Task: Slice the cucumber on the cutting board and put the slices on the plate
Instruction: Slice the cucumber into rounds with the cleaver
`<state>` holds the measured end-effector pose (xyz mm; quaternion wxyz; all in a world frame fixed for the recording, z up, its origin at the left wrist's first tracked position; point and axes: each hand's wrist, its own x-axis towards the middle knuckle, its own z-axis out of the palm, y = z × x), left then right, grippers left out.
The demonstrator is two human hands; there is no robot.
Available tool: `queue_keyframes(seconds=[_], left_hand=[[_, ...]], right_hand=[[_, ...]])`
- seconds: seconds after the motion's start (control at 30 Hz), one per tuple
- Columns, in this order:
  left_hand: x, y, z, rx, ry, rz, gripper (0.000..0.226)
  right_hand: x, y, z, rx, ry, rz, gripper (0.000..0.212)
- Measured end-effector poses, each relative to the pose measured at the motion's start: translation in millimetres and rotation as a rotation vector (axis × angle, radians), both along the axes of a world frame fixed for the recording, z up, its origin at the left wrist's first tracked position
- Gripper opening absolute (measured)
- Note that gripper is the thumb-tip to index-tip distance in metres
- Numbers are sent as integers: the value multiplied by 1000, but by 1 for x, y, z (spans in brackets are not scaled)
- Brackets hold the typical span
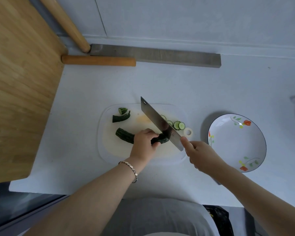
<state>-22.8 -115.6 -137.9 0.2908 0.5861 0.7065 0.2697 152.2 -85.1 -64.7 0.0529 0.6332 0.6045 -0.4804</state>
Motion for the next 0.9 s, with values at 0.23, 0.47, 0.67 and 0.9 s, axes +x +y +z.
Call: queue_keyframes(seconds=[0.23,0.47,0.67,0.9], left_hand=[[2,0,2,-4,38,7,18],[1,1,5,-26,4,-4,15],[1,0,9,-45,-34,33,17],[1,0,12,-95,-74,82,16]], right_hand=[[-1,0,-2,3,-33,29,54],[-4,-4,-24,-14,-10,-22,52],[-4,-16,-39,15,66,-113,49],[2,-2,-15,6,86,-70,49]])
